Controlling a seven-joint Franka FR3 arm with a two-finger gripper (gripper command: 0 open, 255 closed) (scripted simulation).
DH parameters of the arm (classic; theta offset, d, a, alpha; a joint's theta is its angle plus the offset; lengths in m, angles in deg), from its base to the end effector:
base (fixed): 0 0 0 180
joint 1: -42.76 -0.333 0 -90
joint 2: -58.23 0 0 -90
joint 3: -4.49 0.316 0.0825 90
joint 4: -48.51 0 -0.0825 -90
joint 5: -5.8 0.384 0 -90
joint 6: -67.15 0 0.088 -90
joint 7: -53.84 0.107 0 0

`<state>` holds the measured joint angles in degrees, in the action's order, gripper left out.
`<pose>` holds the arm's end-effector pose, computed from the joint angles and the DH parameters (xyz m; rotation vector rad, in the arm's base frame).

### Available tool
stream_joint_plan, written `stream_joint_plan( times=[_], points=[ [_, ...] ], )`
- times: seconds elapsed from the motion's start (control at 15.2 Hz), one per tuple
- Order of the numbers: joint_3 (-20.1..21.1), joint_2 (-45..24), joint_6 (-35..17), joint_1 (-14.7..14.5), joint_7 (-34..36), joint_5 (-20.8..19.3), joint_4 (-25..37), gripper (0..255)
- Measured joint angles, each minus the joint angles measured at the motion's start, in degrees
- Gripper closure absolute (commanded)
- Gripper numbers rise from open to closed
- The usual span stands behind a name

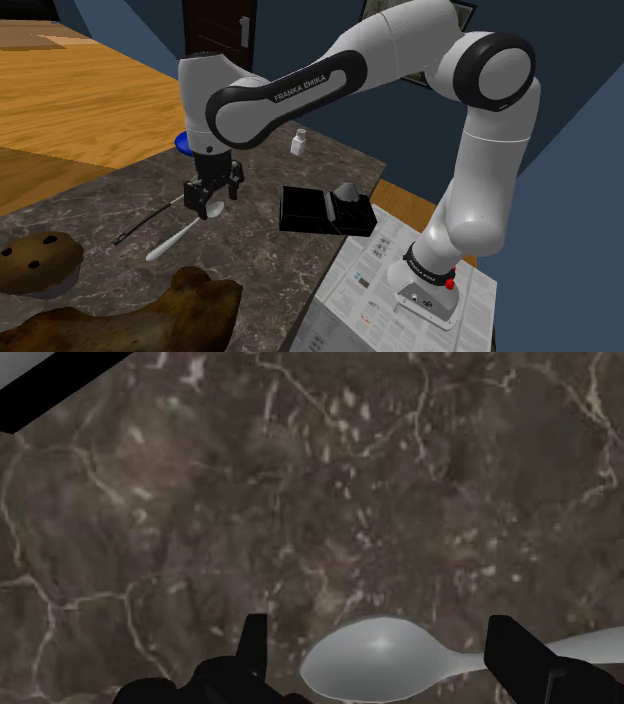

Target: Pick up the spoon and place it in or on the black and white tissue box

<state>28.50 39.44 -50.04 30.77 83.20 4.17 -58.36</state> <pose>0.5034 0.3466 0.3459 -3.0998 -0.1837 0.2465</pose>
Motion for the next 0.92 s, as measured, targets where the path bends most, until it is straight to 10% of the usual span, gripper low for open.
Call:
stream_joint_plan(
  times=[0.53,0.59,0.92],
  points=[
    [-0.1,-0.7,-1.9,-0.1,0.2,-0.3,-1.2,0],
    [-0.1,-0.7,-1.9,-0.1,0.2,-0.3,-1.2,255],
    [-0.1,-0.7,-1.9,-0.1,0.2,-0.3,-1.2,255]
  ],
)
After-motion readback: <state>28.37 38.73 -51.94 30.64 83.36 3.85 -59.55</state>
